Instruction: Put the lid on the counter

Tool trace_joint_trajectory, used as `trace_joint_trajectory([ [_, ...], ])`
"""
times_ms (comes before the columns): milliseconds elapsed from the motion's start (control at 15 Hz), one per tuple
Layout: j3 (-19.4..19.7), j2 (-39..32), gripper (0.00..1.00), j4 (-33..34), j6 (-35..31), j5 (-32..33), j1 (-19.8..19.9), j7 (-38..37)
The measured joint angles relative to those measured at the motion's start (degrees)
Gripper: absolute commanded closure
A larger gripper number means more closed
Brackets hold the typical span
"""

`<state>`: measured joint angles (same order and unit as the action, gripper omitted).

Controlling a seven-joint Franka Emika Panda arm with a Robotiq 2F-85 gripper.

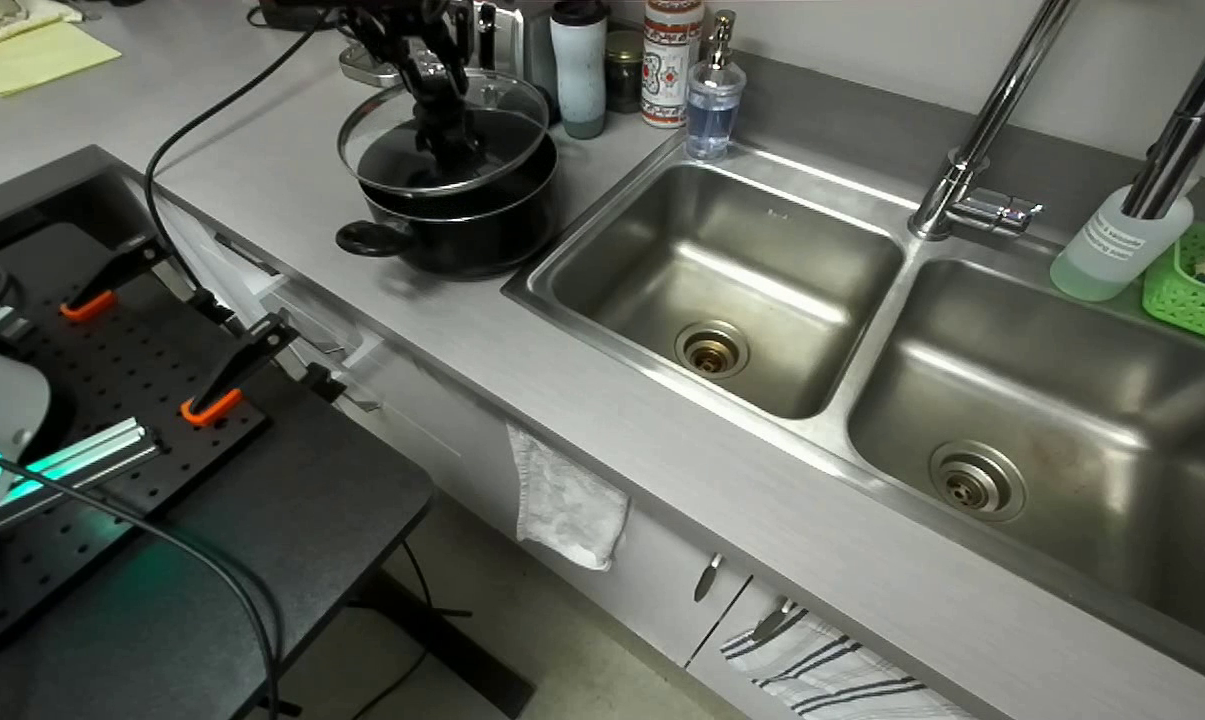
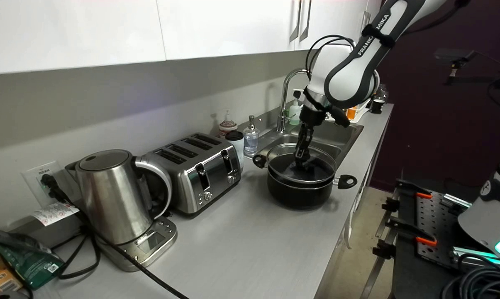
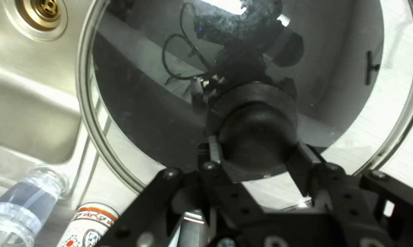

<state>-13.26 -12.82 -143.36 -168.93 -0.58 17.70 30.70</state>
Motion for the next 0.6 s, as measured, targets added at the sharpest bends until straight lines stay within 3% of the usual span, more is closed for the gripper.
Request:
trace_joint_trajectory([
  [600, -3.9, 7.1, 0.76, -3.7, 0.0, -0.4, -2.9, 0.0],
])
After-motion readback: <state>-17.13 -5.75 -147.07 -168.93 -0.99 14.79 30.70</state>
